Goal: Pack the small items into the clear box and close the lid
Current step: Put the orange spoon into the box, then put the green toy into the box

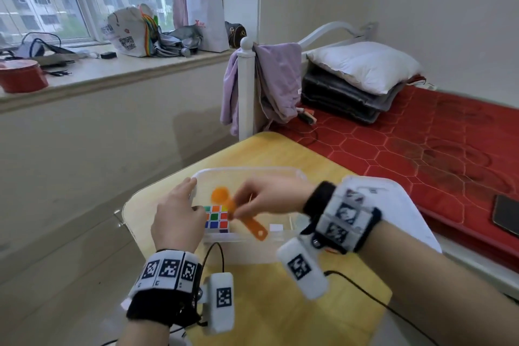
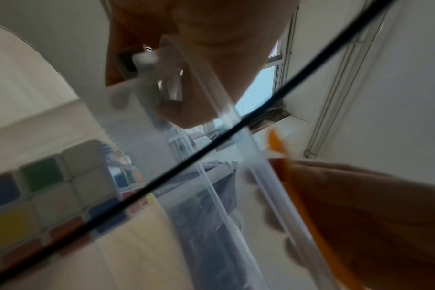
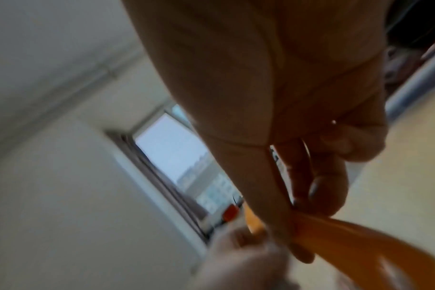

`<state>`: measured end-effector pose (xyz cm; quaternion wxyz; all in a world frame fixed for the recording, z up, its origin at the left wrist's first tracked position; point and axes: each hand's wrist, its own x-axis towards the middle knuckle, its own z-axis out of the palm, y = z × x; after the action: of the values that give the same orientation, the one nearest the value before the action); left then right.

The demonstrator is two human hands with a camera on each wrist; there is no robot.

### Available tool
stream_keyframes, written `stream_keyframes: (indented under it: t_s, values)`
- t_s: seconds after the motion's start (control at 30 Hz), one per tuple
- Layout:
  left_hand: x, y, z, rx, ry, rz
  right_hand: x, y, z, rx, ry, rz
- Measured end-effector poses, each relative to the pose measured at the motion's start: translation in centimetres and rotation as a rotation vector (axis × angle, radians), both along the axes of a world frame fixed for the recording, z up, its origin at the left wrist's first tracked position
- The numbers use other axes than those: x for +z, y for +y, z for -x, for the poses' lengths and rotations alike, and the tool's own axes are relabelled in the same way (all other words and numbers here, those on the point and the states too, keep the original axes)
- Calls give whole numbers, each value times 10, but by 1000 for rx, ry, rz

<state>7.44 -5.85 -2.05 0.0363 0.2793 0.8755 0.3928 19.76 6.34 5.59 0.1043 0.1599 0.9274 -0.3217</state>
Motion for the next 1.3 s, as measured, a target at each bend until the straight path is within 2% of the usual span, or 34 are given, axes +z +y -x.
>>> stream_keyframes:
  t_s: [0.13, 0.3, 0.4, 0.47, 0.6, 0.67, 0.7, 0.8, 0.87, 1.0, 1.3]
  values:
    - [0, -2, -2, -11, 22, 19, -48, -17, 41, 110, -279, -177]
    - [0, -2, 0, -19, 26, 33, -49, -12, 45, 119, -314, -112]
    - [1, 0, 1, -19, 16, 41, -25, 3, 22, -86, -139, 197]
    - [1, 0, 1, -17, 12, 40, -1, 24, -2, -240, 41, 290]
    - [0, 0, 2, -10, 5, 44, 16, 75, -54, -614, 404, 221]
    - [1, 1, 6, -8, -5, 44, 0, 97, -75, -775, 447, 129]
    - [1, 2, 8, -2, -14, 41, -13, 106, -82, -813, 396, 106]
    - [3, 1, 18, 49, -22, 47, -55, 106, -89, -732, 63, 166]
    - [4, 1, 22, 79, -10, 64, -81, 96, -83, -662, -37, 118]
    - [3, 1, 23, 83, 6, 64, -110, 85, -63, -658, 11, -155]
    - [0, 1, 25, 74, 18, 54, -114, 74, -46, -695, 70, -70]
